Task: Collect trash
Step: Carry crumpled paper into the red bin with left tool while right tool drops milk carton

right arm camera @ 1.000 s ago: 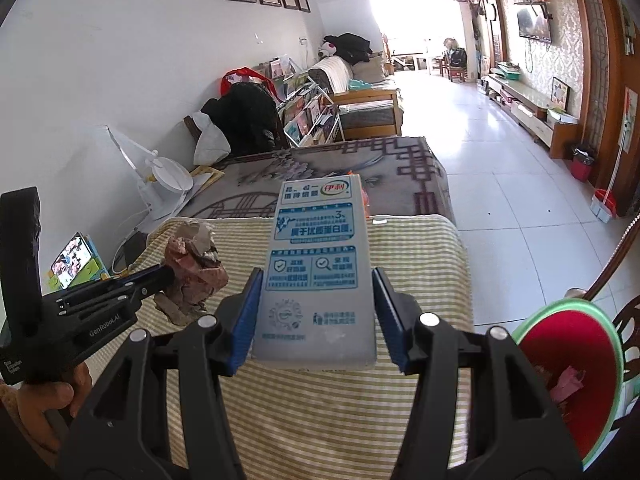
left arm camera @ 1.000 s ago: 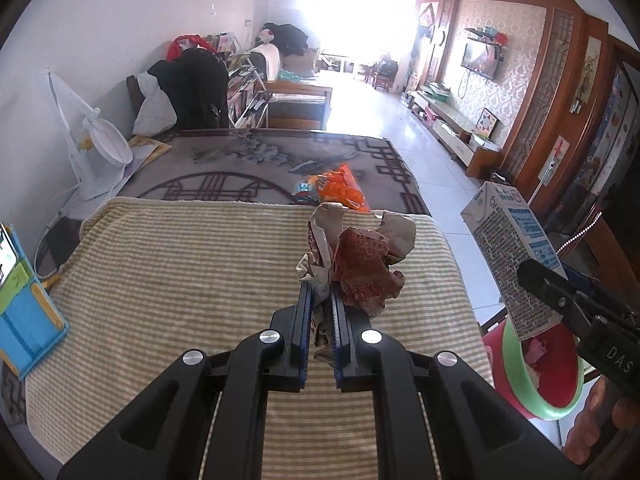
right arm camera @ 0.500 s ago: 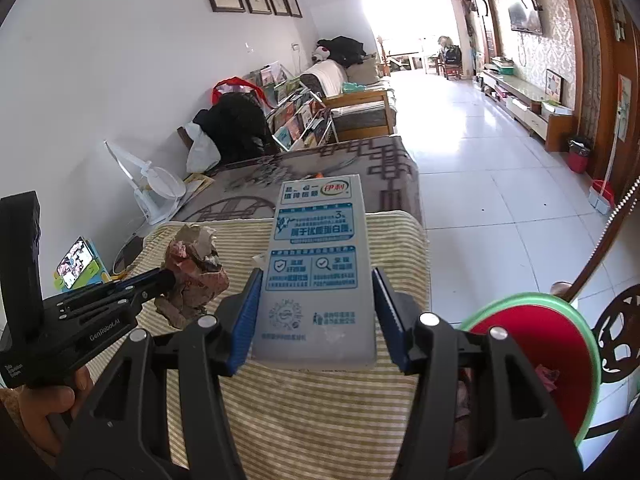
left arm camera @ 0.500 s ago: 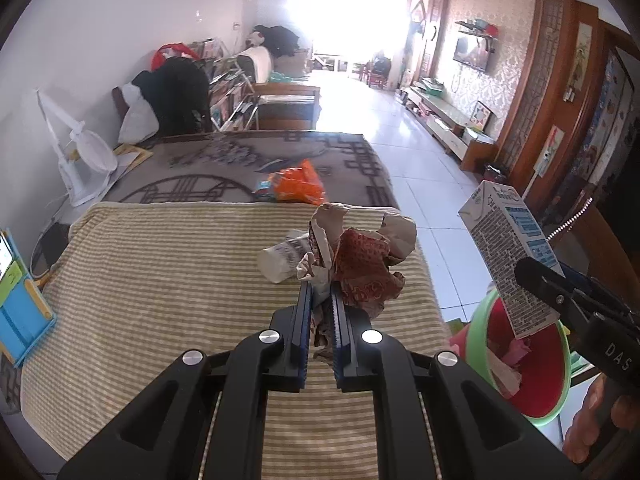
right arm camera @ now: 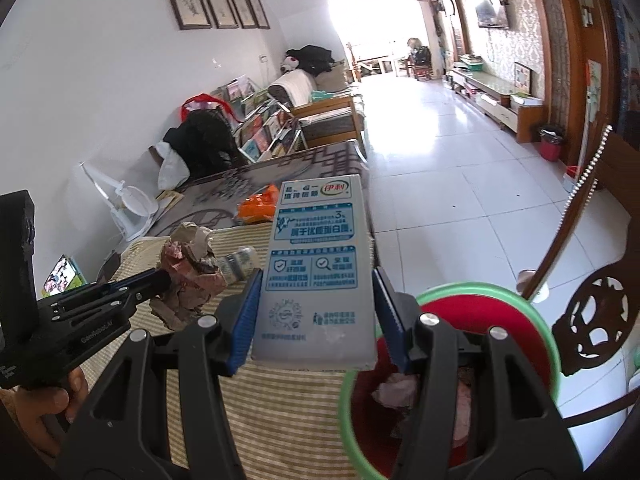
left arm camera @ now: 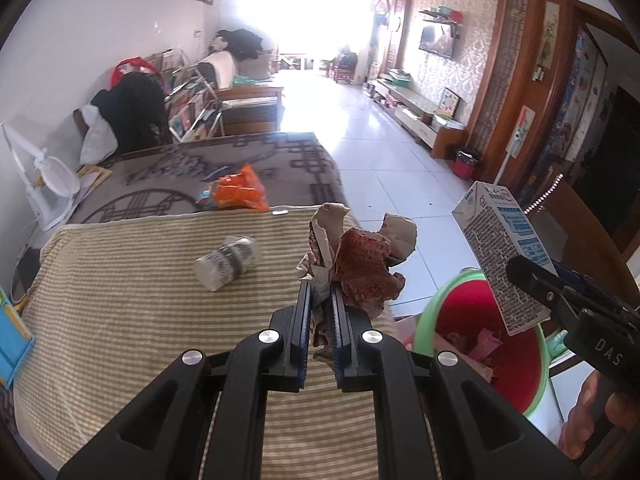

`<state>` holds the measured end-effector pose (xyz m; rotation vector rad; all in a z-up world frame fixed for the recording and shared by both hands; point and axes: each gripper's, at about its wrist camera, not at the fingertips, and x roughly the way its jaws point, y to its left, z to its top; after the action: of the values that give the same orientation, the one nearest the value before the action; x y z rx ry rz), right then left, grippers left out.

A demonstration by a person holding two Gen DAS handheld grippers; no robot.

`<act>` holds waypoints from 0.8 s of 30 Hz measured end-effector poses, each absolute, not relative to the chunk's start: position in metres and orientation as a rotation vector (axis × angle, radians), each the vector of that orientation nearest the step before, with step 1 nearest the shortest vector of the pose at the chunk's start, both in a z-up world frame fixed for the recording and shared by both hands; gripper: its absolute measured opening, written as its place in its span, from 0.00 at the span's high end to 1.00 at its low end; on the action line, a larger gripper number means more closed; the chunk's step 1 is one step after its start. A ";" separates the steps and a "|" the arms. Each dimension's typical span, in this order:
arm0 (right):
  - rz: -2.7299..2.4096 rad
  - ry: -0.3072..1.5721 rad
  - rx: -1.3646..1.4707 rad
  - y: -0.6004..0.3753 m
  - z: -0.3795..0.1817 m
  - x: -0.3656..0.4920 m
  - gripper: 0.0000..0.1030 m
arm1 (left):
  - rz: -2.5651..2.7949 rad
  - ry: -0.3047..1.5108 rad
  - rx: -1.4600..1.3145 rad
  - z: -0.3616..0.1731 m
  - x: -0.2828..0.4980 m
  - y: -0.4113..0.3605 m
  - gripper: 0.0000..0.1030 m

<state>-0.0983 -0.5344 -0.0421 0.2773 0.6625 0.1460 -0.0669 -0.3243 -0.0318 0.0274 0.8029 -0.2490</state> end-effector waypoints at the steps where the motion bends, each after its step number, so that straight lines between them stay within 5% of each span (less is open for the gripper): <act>1: 0.139 0.663 0.279 -0.539 -0.043 -0.099 0.49 | -0.258 0.803 0.031 -0.032 -0.067 -0.328 0.93; 24: -0.146 0.740 0.371 -0.647 -0.079 -0.138 0.49 | -0.554 0.965 0.065 -0.072 -0.058 -0.437 0.93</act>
<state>-0.1379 -0.6471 -0.0791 0.3713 0.7403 -0.1461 -0.0578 -0.4374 -0.0723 0.0653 0.9650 -0.5543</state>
